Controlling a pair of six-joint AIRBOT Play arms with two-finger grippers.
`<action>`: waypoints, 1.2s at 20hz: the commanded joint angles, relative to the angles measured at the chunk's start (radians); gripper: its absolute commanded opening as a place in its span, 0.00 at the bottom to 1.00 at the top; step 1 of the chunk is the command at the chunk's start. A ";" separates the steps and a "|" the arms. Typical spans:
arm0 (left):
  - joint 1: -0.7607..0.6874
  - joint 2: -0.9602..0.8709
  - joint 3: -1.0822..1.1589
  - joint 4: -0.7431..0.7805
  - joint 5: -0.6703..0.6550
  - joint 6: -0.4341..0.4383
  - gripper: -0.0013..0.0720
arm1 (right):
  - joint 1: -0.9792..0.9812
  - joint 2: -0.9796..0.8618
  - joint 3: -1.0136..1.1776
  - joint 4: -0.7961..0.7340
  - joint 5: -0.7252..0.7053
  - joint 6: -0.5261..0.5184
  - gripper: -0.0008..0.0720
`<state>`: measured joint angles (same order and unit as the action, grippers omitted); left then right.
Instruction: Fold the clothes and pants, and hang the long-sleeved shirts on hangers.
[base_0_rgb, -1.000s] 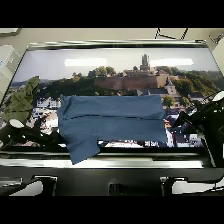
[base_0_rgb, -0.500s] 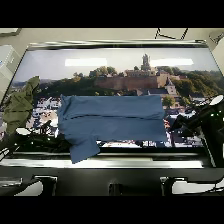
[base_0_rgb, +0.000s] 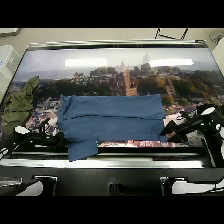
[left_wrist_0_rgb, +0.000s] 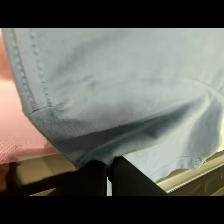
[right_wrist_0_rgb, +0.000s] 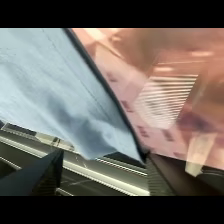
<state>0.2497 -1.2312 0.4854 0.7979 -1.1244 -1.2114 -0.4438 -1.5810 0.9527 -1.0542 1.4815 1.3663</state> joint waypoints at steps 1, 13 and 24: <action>-0.001 0.004 0.005 -0.010 -0.021 0.000 0.05 | 0.001 -0.001 -0.013 -0.003 -0.043 -0.010 0.76; 0.000 0.003 0.128 0.050 -0.076 0.008 0.05 | 0.000 -0.015 0.170 -0.191 0.068 0.082 0.82; 0.000 0.003 0.128 0.051 -0.079 0.007 0.05 | 0.001 -0.056 0.055 -0.027 0.013 0.079 0.79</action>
<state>0.2493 -1.2278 0.6125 0.8474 -1.2037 -1.2041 -0.4438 -1.6348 1.0294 -1.0927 1.5257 1.4334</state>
